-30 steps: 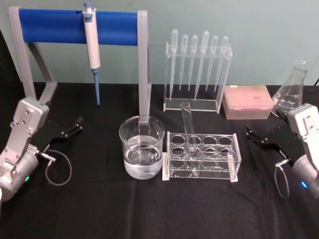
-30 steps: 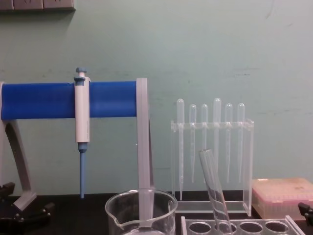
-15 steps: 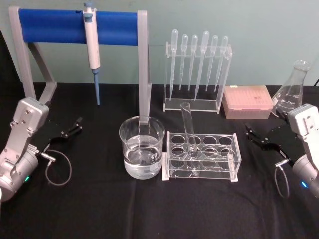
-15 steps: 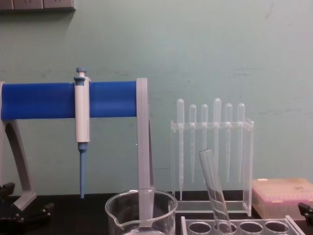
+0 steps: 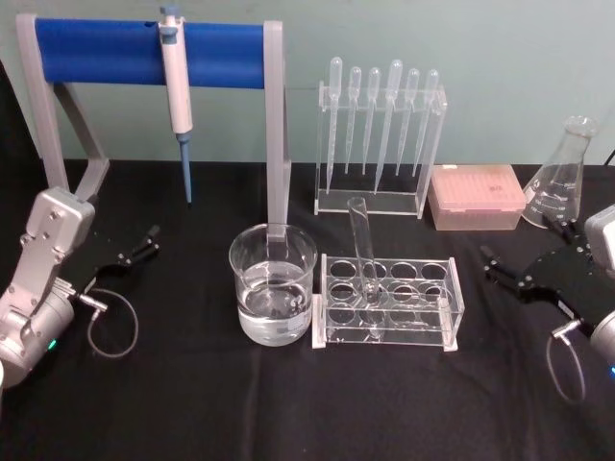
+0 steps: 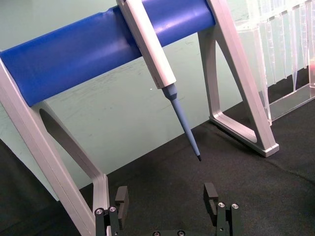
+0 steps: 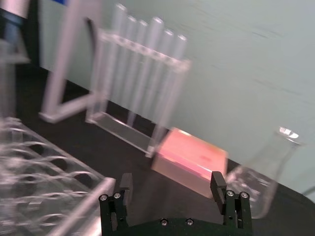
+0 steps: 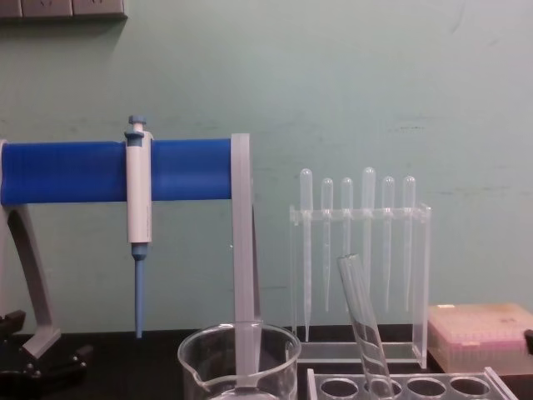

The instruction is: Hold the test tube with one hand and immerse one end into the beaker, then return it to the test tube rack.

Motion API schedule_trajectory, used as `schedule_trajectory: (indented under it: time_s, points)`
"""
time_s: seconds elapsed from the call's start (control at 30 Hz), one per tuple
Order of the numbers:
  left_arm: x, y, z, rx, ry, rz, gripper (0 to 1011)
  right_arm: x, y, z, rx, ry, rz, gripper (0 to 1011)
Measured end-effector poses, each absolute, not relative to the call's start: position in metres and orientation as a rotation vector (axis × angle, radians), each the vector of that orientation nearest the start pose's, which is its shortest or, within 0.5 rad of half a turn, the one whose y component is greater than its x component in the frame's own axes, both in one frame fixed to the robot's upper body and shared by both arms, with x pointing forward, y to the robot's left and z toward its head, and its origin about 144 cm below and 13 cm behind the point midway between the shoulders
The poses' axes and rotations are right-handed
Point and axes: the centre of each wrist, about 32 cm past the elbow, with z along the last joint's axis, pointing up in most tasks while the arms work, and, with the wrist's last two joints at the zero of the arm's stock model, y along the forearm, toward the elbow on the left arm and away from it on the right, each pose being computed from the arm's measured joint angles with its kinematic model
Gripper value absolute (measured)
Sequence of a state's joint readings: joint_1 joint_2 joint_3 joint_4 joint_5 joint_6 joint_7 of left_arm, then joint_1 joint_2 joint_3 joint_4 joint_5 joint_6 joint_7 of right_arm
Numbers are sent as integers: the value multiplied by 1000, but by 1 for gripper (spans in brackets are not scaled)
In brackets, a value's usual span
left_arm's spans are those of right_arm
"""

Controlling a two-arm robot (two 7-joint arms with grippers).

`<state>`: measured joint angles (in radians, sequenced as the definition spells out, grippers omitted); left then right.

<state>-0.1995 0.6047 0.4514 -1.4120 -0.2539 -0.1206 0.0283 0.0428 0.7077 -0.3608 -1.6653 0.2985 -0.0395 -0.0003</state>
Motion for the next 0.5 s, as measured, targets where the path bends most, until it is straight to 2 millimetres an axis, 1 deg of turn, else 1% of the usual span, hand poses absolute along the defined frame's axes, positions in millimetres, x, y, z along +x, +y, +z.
schedule_trajectory:
  time_s: [0.03, 0.1, 0.13, 0.17, 0.23, 0.37, 0.47, 0.5]
  points:
    - [489, 310, 1140, 304, -285, 1248, 1000, 447, -314, 1178, -294, -274, -1173, 1003]
    - [489, 310, 1140, 304, -285, 1248, 1000, 442, -310, 1188, -265, -233, -1083, 1003]
    - [489, 310, 1140, 305, -285, 1248, 1000, 442, -310, 1188, -265, -233, -1083, 1003]
    - [489, 310, 1140, 304, -285, 1248, 1000, 441, -307, 1192, -256, -211, -1028, 1003]
    - [489, 310, 1140, 304, -285, 1248, 1000, 443, -303, 1195, -253, -195, -977, 1003]
    - [489, 310, 1140, 304, -285, 1248, 1000, 455, -285, 1203, -251, -165, -854, 1002]
    - [489, 310, 1140, 304, -285, 1248, 1000, 462, -277, 1203, -252, -156, -824, 1002]
    - [489, 310, 1140, 304, -285, 1248, 1000, 468, -272, 1204, -249, -148, -810, 1002]
